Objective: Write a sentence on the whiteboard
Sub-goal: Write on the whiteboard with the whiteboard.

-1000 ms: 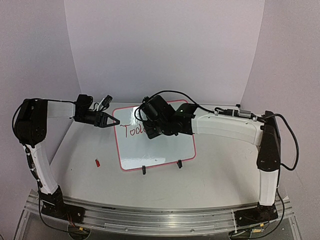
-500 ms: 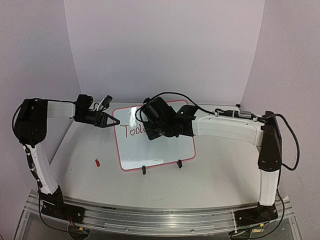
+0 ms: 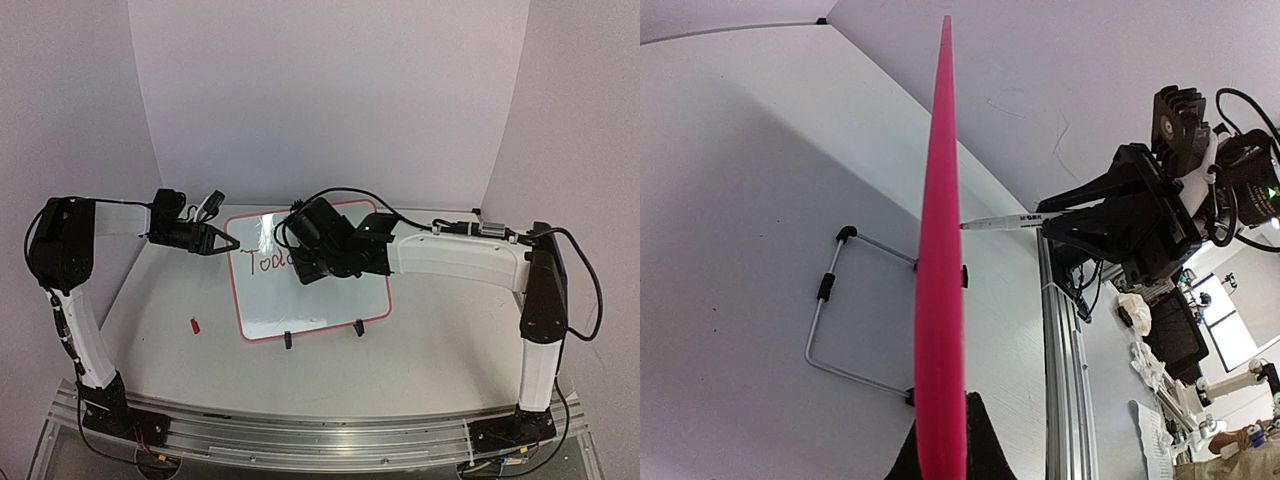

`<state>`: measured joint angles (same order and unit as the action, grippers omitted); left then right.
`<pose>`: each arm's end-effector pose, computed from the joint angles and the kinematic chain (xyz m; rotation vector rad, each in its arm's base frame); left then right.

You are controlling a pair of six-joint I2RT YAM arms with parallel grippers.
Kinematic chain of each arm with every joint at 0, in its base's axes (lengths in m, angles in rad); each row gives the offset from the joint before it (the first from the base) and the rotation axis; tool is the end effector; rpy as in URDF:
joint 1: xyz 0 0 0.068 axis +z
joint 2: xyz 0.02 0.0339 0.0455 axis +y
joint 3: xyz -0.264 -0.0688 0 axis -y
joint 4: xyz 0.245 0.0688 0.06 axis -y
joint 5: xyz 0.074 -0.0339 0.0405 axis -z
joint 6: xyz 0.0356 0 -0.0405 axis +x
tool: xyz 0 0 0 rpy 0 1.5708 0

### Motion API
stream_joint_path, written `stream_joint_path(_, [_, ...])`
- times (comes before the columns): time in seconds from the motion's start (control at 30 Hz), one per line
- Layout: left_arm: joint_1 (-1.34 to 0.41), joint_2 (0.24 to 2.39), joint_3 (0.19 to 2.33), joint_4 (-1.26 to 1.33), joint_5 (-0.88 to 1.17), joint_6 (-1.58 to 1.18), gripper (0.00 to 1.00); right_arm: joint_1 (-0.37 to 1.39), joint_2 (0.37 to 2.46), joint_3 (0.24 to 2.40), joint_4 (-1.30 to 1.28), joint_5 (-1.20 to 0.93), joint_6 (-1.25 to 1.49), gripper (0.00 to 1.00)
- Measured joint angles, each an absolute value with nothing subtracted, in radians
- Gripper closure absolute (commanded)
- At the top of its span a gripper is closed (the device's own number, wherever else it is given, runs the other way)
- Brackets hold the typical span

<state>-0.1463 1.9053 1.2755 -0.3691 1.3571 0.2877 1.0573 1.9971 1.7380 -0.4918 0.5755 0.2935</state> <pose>0.3750 -0.0904 0.1985 0.9032 1.8709 -1.5838 0.2415 0.3888 0.2782 -0.5481 2.1116 0.0881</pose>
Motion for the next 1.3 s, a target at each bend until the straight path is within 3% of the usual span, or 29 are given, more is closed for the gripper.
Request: stream_joint_path(1.3, [-0.146, 1.906, 1.275, -0.37, 1.359, 0.292, 1.0, 1.048, 2.009, 1.794, -0.54, 0.643, 0.255, 1.0])
